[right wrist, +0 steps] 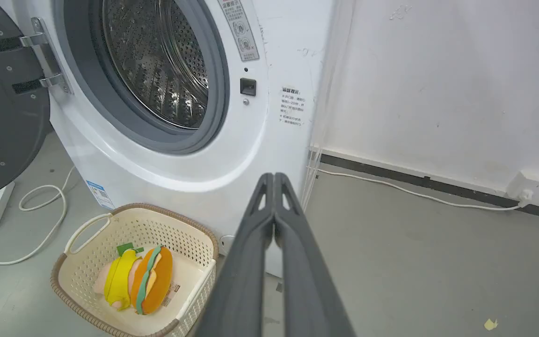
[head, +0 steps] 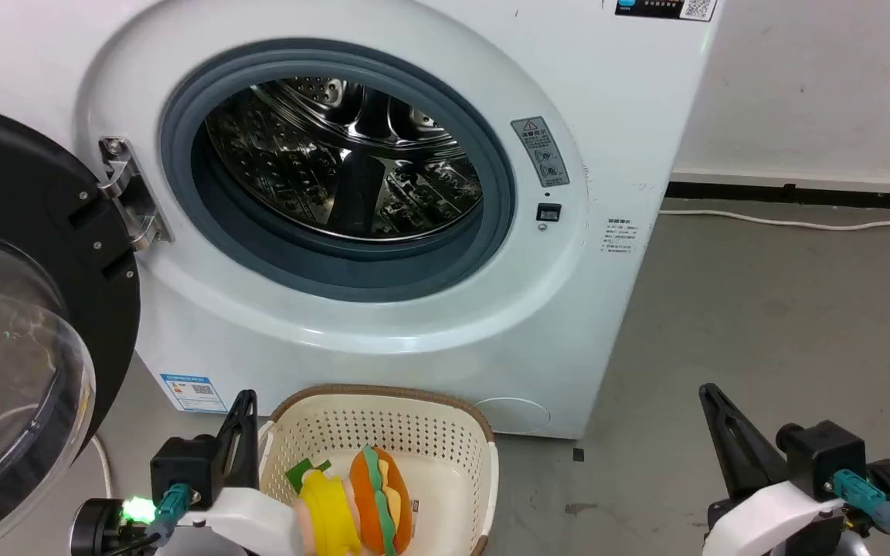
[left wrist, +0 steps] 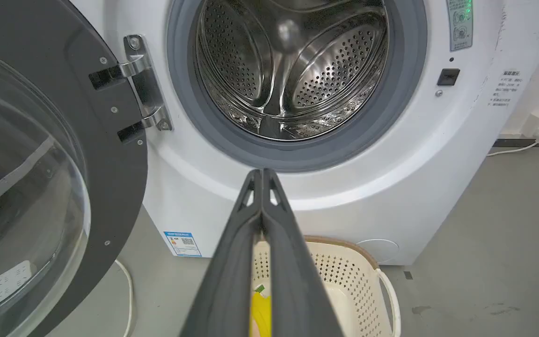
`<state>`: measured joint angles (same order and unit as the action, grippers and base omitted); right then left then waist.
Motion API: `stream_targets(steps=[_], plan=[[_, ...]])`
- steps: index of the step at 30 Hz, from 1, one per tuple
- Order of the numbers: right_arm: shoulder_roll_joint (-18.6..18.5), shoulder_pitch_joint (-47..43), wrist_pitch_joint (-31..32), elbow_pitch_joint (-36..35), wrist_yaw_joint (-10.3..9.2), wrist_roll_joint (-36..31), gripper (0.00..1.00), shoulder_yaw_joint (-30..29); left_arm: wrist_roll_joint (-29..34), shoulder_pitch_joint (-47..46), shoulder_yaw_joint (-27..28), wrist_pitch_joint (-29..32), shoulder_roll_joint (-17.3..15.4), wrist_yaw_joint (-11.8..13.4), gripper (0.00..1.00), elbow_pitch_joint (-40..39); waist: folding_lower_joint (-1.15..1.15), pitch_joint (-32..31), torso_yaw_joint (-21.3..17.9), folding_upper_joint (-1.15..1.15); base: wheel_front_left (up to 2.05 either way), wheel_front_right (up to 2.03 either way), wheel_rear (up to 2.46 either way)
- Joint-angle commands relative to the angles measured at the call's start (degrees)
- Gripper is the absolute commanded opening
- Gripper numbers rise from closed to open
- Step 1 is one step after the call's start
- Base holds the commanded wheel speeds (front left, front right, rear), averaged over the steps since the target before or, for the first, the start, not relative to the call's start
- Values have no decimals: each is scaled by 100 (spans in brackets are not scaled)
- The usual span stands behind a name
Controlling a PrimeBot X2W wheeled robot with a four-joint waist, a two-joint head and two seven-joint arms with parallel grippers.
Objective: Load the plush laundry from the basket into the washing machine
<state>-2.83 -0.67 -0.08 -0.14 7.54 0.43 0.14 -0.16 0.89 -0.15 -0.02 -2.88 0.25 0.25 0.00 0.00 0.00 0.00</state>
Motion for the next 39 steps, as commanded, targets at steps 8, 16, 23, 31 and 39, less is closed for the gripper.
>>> stream_targets(steps=[8,16,23,31,39], plan=[[-5,67,8,14,-5,-43,0,-14,16,-89,15,2,1,-25,0,-25,0,0,0,0,0,0,0],[-5,67,8,14,-5,-43,0,-14,16,-89,15,2,1,-25,0,-25,0,0,0,0,0,0,0],[-5,67,8,14,-5,-43,0,-14,16,-89,15,2,1,-25,0,-25,0,0,0,0,0,0,0],[-5,67,8,14,-5,-43,0,-14,16,-89,15,2,1,-25,0,-25,0,0,0,0,0,0,0],[-5,67,8,14,-5,-43,0,-14,16,-89,15,2,1,-25,0,-25,0,0,0,0,0,0,0]])
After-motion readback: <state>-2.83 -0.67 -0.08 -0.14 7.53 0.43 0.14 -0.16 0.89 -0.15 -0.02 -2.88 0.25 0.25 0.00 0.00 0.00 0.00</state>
